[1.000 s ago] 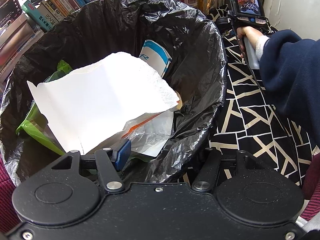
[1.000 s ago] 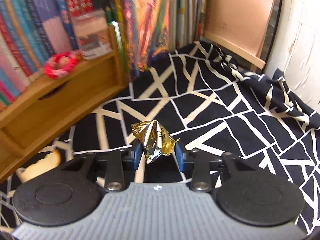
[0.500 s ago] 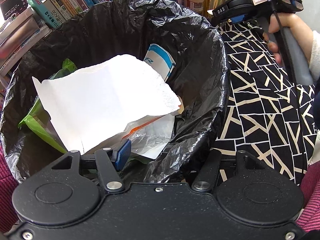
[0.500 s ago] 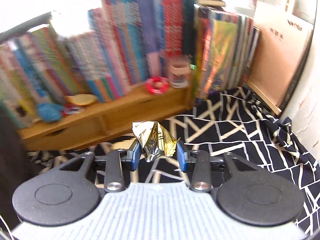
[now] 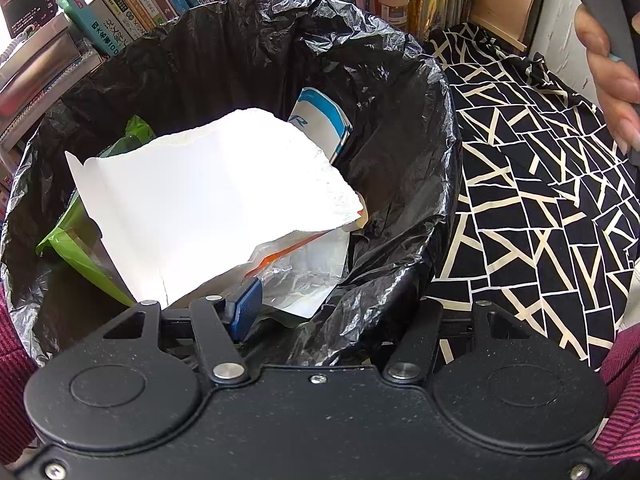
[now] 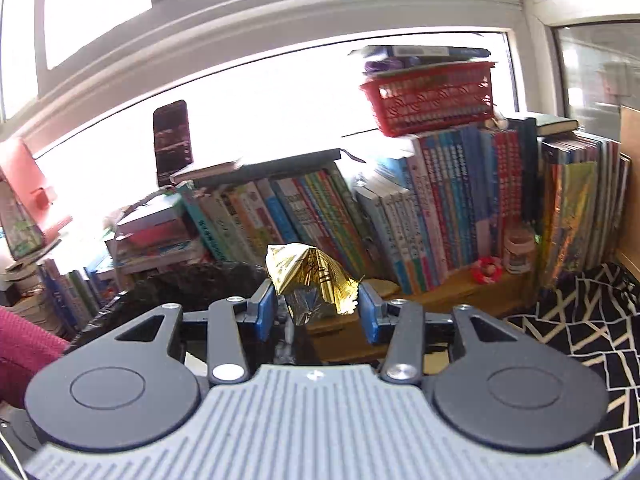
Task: Collect trash
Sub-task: 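Carry the gold foil wrapper into the black bag and open the right gripper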
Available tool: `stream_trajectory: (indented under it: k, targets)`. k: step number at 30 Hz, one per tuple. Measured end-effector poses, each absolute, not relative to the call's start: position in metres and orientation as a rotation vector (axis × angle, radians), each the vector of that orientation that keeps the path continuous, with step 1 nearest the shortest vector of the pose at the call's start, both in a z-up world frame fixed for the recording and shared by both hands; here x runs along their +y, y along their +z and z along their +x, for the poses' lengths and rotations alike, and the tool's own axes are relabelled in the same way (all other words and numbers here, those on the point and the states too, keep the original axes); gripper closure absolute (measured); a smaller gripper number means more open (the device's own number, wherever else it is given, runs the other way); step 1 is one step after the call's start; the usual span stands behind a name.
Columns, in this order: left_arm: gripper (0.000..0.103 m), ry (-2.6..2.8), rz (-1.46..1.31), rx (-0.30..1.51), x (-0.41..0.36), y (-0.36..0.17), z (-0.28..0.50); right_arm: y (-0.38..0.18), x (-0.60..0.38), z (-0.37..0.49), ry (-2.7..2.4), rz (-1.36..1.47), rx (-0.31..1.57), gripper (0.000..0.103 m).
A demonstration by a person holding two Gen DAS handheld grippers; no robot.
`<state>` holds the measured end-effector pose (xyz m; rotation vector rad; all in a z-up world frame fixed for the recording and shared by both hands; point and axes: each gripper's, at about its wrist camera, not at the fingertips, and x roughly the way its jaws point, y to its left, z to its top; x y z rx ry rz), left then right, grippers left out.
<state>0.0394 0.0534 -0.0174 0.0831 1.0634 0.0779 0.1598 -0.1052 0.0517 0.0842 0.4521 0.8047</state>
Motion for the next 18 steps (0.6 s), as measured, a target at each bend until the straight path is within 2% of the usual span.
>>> stream_trajectory:
  k: [18]
  targets:
    - [0.046, 0.077, 0.089, 1.06, 0.053, -0.017, 0.039, 0.054, -0.085, 0.129, 0.998, 0.056, 0.438, 0.041]
